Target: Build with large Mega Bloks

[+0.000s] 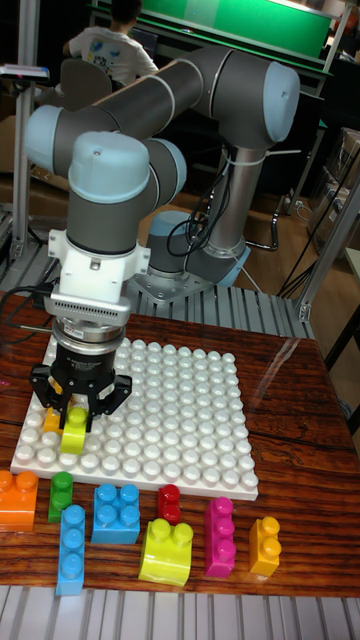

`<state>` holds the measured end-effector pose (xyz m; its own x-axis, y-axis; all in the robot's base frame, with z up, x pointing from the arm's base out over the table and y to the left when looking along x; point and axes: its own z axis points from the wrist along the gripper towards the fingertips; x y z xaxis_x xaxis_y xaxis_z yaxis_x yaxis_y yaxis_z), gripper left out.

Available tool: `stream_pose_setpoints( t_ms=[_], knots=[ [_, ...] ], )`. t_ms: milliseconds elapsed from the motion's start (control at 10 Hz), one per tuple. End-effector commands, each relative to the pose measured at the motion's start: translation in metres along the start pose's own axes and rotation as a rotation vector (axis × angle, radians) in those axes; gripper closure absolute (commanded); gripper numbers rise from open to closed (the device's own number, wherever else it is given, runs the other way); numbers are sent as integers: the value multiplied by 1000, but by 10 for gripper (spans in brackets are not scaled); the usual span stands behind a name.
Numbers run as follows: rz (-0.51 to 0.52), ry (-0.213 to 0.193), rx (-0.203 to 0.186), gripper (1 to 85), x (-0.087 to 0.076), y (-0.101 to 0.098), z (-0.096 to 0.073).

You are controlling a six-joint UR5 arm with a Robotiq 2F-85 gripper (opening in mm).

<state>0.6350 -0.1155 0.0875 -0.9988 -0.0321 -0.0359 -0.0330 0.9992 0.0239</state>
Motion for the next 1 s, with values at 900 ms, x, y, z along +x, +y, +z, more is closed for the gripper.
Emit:
stream_pose_setpoints(
  t_ms=[900],
  knots=[
    [0,-26,-15,847,-11,-2,24]
  ],
)
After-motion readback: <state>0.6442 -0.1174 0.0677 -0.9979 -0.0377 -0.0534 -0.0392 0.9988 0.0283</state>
